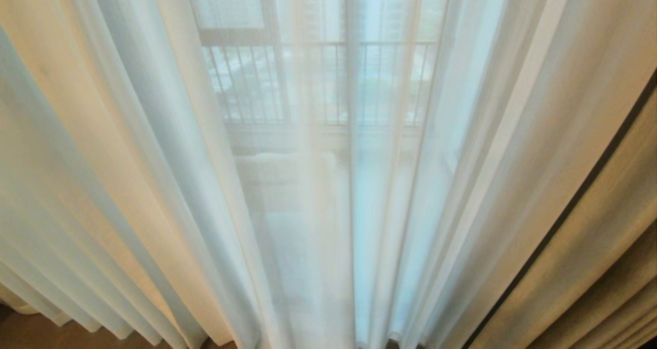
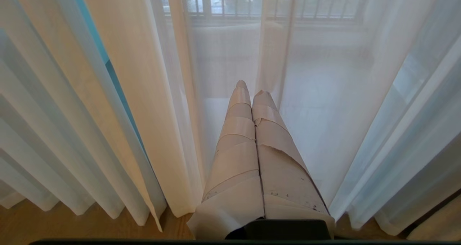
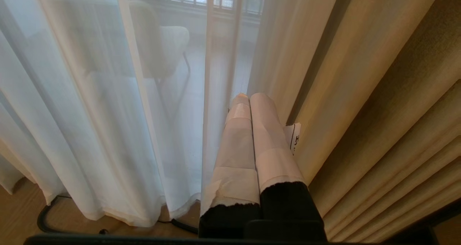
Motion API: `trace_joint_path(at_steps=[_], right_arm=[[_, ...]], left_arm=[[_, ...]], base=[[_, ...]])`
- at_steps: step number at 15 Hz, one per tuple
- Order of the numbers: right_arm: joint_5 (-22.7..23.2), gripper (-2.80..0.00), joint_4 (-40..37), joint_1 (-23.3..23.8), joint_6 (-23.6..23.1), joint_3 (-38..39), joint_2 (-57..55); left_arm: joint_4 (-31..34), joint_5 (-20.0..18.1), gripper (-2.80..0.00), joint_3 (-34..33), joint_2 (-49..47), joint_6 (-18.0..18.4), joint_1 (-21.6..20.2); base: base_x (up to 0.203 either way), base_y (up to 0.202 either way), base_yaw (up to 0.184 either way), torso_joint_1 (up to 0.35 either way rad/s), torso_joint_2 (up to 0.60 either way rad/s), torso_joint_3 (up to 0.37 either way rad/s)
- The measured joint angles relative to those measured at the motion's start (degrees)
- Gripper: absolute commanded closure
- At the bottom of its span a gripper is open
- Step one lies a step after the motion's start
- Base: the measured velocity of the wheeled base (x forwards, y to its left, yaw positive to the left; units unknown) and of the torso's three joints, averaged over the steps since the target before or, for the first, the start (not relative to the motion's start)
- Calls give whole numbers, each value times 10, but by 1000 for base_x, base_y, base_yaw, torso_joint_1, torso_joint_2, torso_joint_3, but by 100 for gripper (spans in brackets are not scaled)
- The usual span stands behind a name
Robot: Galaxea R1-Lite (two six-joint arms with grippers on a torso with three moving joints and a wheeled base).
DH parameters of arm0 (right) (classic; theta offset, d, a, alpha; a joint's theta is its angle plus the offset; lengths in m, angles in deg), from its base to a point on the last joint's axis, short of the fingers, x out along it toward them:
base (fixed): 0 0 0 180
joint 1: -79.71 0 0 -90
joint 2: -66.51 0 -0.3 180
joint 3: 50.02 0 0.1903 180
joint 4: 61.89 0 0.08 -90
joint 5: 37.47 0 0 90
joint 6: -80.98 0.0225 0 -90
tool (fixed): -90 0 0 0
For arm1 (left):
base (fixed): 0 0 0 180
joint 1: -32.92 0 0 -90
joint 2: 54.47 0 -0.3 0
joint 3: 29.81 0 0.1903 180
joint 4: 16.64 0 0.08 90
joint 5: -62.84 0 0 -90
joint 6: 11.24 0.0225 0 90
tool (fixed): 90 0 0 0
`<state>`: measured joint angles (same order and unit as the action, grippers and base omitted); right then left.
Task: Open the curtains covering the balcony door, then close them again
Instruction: Pull the outer curtains open on both sides
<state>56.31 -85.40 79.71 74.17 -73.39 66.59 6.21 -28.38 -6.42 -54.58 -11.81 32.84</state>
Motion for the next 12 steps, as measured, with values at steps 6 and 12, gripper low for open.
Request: trace_joint_path(at_steps=[6, 12], right_arm=[[1, 0, -2, 0, -45, -23, 0], [-3, 0, -70, 1, -46, -176, -48]], left_arm=[[0, 0, 0, 0, 0, 0, 0], [0, 0, 0, 0, 0, 0, 0]], base=[[0, 0, 0, 0, 0, 0], [0, 0, 0, 0, 0, 0]])
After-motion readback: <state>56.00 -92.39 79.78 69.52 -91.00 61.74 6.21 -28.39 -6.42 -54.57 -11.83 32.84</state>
